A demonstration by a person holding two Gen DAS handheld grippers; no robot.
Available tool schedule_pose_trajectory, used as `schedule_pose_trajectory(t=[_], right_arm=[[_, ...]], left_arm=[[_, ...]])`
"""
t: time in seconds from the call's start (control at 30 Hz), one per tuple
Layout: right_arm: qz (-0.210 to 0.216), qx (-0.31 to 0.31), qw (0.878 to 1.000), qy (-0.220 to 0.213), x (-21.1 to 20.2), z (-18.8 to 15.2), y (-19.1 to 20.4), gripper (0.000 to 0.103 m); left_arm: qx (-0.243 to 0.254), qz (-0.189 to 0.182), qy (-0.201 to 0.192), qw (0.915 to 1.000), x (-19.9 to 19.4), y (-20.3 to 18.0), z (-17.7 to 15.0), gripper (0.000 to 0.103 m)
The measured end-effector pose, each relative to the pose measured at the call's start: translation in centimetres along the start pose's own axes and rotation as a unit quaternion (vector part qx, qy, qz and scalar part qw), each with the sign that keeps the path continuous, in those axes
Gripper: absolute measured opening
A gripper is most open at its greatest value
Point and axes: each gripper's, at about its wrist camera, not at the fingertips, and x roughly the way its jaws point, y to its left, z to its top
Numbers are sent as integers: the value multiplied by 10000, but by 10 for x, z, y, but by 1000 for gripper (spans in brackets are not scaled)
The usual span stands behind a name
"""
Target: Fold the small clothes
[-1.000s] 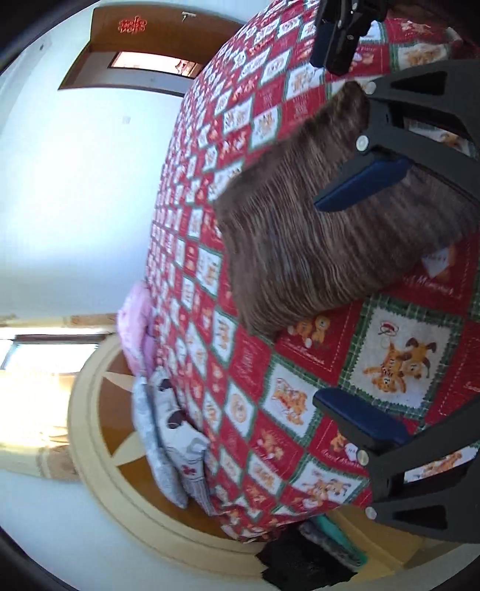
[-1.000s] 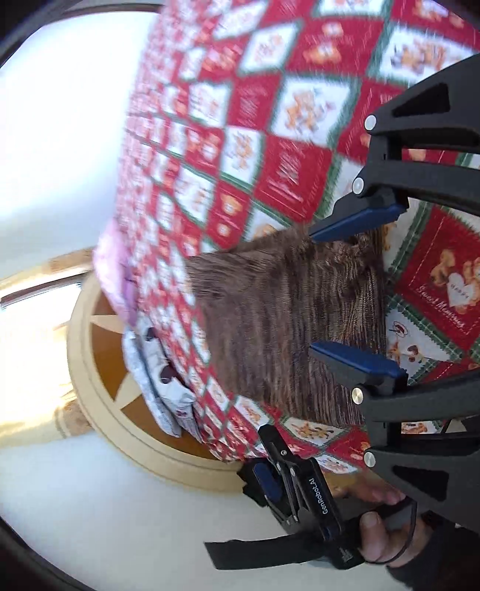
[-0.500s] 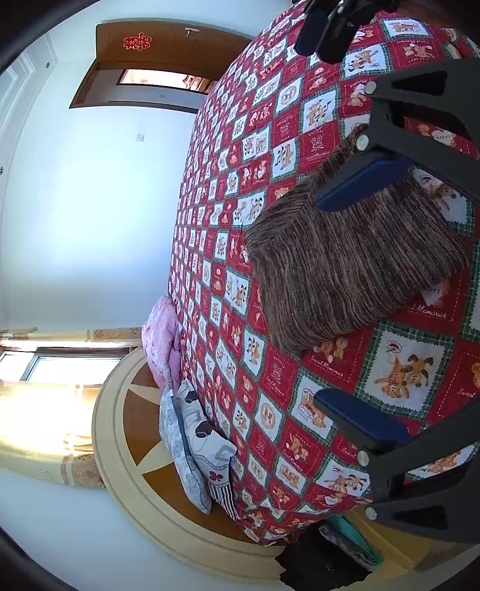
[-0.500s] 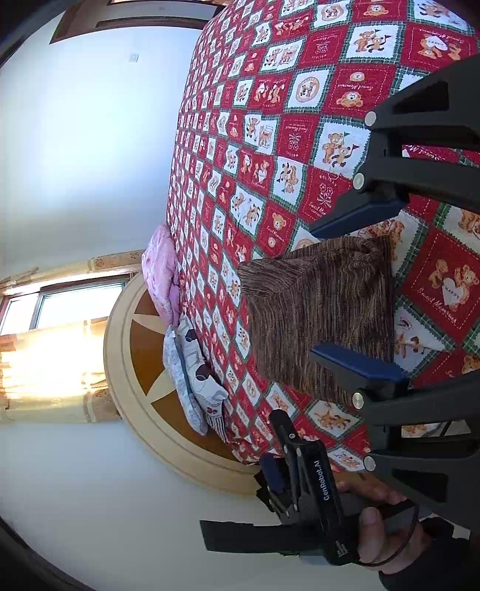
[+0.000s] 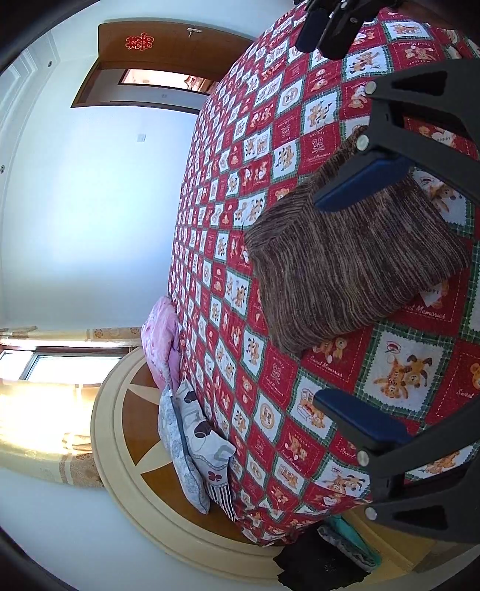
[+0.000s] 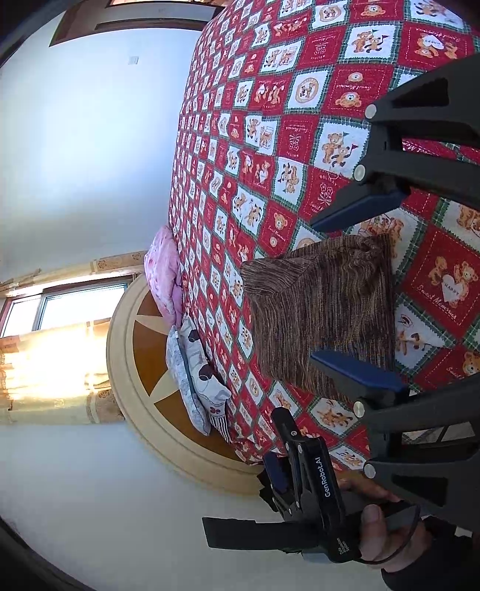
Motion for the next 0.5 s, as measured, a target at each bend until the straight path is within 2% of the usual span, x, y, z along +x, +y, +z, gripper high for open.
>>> schedule_pose_trajectory(t=[0.5], right_arm=[[-31,41,9999,-116,-8,2,2,69]], left_arm=[[-11,-1,-60,10000,-5,-3,0,99]])
